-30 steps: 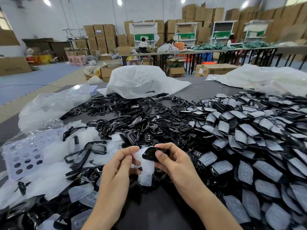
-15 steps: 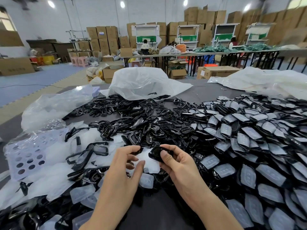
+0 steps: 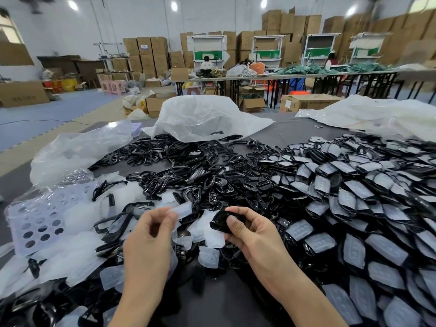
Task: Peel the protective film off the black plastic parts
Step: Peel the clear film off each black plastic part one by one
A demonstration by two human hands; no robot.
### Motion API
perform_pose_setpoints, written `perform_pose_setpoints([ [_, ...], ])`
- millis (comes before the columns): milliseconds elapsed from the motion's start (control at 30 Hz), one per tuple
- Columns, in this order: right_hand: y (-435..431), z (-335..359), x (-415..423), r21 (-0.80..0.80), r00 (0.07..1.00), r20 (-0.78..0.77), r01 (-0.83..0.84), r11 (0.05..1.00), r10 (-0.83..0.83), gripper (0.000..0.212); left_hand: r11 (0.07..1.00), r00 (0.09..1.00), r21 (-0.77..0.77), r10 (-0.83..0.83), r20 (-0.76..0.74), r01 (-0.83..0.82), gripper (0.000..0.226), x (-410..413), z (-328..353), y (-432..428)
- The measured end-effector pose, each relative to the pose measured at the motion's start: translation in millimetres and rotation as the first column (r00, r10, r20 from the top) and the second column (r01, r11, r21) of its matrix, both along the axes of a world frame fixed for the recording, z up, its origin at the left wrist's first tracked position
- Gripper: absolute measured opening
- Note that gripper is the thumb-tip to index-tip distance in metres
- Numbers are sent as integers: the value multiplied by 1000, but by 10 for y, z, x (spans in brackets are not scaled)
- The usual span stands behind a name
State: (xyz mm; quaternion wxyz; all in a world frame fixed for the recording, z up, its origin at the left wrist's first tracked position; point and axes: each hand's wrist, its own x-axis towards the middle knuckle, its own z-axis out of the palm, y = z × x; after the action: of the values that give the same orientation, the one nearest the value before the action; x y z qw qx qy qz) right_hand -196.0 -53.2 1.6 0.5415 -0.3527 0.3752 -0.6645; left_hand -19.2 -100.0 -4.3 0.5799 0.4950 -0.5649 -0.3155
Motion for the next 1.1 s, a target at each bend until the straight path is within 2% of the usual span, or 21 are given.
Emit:
perform_pose_setpoints([
  [133, 24, 15, 34, 49, 994, -107, 26, 998, -21, 16, 995, 974, 38, -85, -211, 95, 4, 36, 59, -17],
  [300, 56, 45, 38, 47, 965, -243, 114, 992, -99, 10, 914, 870, 68, -356, -342, 401, 20, -38, 96, 67],
  [367, 66, 43, 26, 31, 960, -252, 133, 991, -121, 11, 885, 868, 81, -426, -255, 459, 22, -93, 109, 136],
  [433, 69, 41, 26, 21, 962, -247, 126, 992, -117, 11, 898, 894, 75, -420, -158, 435, 17, -154, 101, 188],
  [567, 62, 36, 82, 11, 974, -220, 49, 999, -46, 20, 949, 947, 37, -308, -92, 313, 9, -212, 80, 205],
  [700, 68, 22, 112, -5, 983, -183, 10, 1000, -11, 16, 964, 961, 14, -262, -83, 264, 5, -232, 41, 213],
  [800, 68, 17, 103, -16, 983, -185, -21, 1000, 18, 16, 971, 971, 1, -240, -1, 240, 19, -226, 21, 206],
  [867, 67, 22, 112, -31, 988, -147, -47, 998, 42, 24, 969, 969, -9, -246, 36, 246, 22, -202, 31, 213],
  [967, 62, 28, 129, -46, 991, -114, -81, 996, 75, 32, 968, 967, -11, -251, 44, 252, 23, -180, 49, 217],
  [1100, 51, -6, 115, -35, 983, -181, -33, 999, 27, 21, 949, 949, 43, -312, -39, 313, 23, -180, 94, 193],
])
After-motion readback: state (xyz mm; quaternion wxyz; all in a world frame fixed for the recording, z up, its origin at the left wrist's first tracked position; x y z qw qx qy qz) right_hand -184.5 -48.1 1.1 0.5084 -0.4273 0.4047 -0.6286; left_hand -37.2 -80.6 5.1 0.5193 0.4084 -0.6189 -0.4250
